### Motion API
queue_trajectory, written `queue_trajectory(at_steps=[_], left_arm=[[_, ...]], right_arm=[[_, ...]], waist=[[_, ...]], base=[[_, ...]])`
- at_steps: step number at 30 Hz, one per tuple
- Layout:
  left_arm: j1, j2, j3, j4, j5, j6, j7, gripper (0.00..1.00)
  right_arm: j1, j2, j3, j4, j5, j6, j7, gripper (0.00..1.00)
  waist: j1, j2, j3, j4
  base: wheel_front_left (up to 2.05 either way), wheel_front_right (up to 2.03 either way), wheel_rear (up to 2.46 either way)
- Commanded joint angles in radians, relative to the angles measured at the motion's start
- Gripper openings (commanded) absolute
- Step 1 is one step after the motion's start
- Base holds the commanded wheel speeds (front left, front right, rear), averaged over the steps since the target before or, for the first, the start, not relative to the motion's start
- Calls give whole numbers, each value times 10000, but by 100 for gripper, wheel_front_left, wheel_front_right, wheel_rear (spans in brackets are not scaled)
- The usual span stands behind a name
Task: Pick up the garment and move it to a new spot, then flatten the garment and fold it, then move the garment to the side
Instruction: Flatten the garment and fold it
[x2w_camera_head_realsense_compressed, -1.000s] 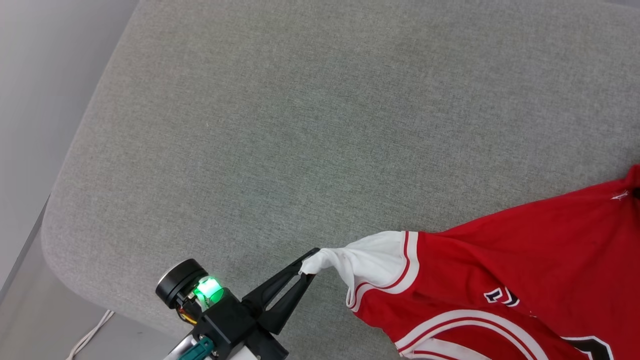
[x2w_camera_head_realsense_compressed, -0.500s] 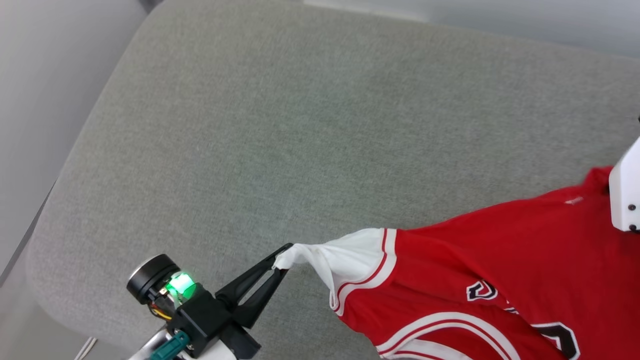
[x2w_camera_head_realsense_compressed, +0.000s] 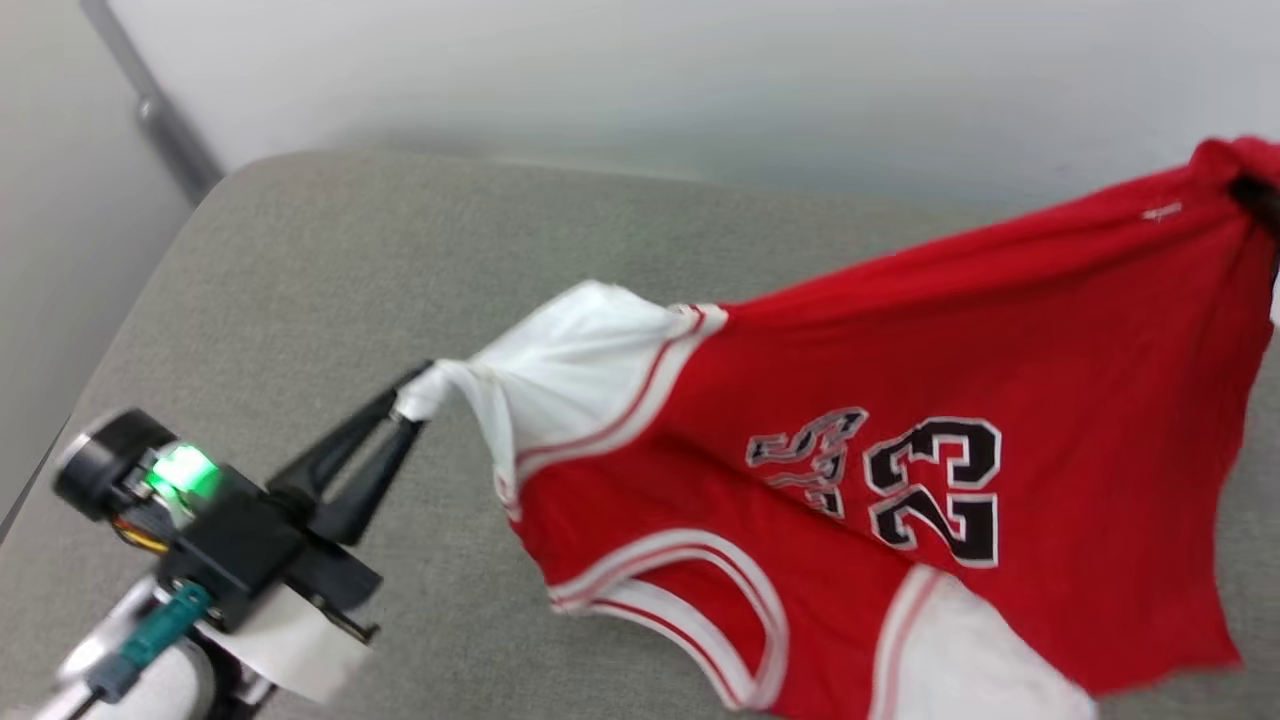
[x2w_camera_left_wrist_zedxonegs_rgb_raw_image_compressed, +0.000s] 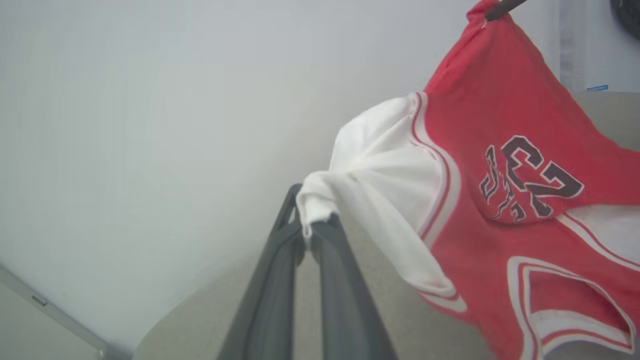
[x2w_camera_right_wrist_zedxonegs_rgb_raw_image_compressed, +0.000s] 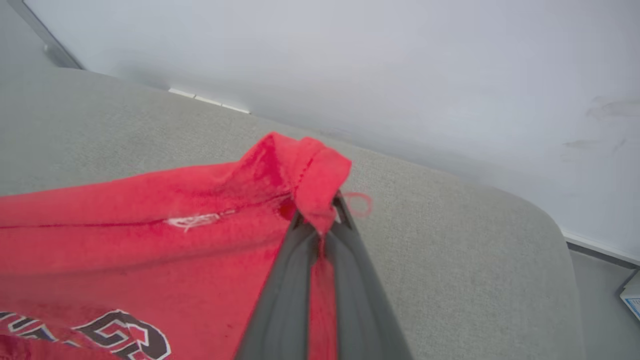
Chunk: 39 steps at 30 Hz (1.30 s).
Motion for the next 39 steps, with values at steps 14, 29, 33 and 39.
queue_trajectory(at_steps=[14,29,33,39], left_arm=[[-2387,893,1997,-370,-760,-76,196,0],[-5033,1071,3032,-235,-1345,-300,563,0],[-5959,1032,3059,20,-1510,-639,658,0],[-8025,1025,2773,983,-1388,-1223,1093,0]], right_arm=[[-624,741,-549,-2537,785,-6,-347,0],[-1372,1862,-1077,-4228,249,-6,-731,0],[-1919,2042,-1217,-4275,-70,-6,-914,0],[-3244,2151,-1401,-3942,-460,-6,-1291,0]], waist=[[0,-1,-1013,-1581],[0,-1,-96,-2441],[0,-1,677,-2550],[0,-1,2279,-2564]], base=[[0,0,0],[0,0,0],[0,0,0],[0,0,0]])
